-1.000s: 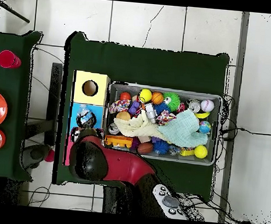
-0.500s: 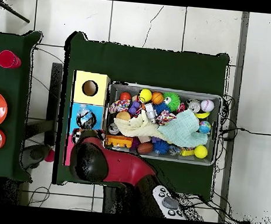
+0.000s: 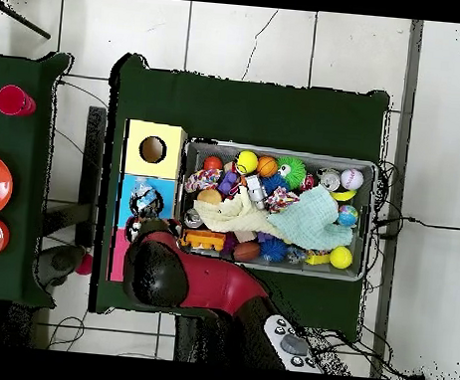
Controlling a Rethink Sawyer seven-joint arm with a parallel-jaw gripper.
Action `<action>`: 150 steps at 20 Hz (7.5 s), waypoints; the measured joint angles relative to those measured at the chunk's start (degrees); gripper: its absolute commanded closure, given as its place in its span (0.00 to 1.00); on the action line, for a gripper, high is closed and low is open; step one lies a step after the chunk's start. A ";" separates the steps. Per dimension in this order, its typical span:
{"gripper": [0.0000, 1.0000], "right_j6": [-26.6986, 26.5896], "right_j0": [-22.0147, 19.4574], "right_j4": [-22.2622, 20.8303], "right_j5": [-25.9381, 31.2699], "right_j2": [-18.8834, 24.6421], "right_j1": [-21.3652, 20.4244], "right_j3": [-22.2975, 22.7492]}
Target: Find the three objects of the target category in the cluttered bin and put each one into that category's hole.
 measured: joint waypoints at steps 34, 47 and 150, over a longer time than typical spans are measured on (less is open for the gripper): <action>1.00 0.00 -0.37 -0.74 -0.03 0.62 2.18 -0.02; 1.00 0.00 -0.21 -0.92 -0.05 0.62 2.64 -0.01; 1.00 0.00 3.36 -3.24 0.26 -4.44 -0.47 -3.81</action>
